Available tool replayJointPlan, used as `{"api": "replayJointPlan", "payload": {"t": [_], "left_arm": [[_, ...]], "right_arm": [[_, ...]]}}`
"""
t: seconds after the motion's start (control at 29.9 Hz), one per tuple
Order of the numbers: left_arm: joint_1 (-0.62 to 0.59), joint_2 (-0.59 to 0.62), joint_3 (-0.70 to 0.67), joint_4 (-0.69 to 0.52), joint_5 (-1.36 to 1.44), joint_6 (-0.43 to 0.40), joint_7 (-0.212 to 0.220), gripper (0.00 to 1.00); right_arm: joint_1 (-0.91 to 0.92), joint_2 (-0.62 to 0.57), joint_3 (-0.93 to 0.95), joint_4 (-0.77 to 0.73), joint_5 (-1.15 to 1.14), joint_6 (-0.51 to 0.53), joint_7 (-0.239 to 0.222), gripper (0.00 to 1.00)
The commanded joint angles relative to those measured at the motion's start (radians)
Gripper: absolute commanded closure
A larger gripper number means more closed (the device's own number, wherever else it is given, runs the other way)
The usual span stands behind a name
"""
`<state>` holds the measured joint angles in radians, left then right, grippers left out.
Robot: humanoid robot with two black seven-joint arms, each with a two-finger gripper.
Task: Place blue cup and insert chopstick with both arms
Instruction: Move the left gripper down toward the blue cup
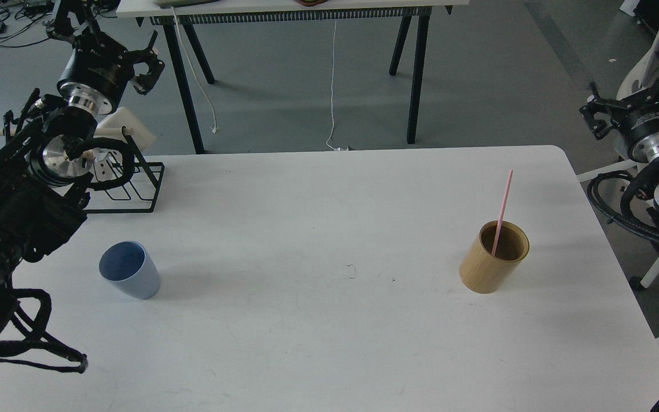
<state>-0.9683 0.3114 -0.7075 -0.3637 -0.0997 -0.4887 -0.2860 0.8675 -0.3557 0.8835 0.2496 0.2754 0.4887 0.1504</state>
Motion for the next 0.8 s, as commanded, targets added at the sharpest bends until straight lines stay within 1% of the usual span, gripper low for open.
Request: {"api": "replayJointPlan", "payload": {"t": [0.0, 0.1, 0.27, 0.4, 0.47, 0.53, 0.64, 0.7, 0.77], "left_arm": [[0.002, 0.005, 0.0, 0.0, 0.0, 0.0, -0.002, 0.01], [0.002, 0.009, -0.003, -0.001, -0.005, 0.0, 0.004, 0.01], [0.006, 0.038, 0.008, -0.018, -0.005, 0.0, -0.001, 0.01], [0.008, 0.087, 0.023, -0.07, 0.011, 0.0, 0.008, 0.01], [0.01, 0.13, 0.072, -0.131, 0.041, 0.0, 0.007, 0.01], [0.011, 0.194, 0.13, -0.219, 0.086, 0.0, 0.005, 0.01], [0.011, 0.285, 0.193, -0.39, 0.19, 0.0, 0.004, 0.01], [0.013, 0.346, 0.21, -0.504, 0.309, 0.0, 0.004, 0.01], [0.013, 0.389, 0.21, -0.584, 0.435, 0.0, 0.005, 0.01]], "right_arm": [[-0.001, 0.007, 0.0, 0.005, -0.001, 0.0, 0.0, 0.01], [0.002, 0.023, 0.0, 0.01, -0.001, 0.0, 0.0, 0.01], [0.007, 0.044, -0.004, 0.011, -0.001, 0.0, 0.001, 0.01], [0.007, 0.043, -0.003, 0.014, -0.001, 0.0, 0.008, 0.01], [0.005, 0.037, -0.003, 0.014, -0.001, 0.0, 0.008, 0.01], [0.002, 0.034, -0.003, 0.014, -0.001, 0.0, 0.008, 0.01], [-0.005, 0.03, -0.003, 0.014, -0.001, 0.0, 0.009, 0.01], [-0.012, 0.024, -0.001, 0.013, -0.001, 0.0, 0.009, 0.01], [-0.019, 0.02, -0.001, 0.014, -0.001, 0.0, 0.009, 0.01]]}}
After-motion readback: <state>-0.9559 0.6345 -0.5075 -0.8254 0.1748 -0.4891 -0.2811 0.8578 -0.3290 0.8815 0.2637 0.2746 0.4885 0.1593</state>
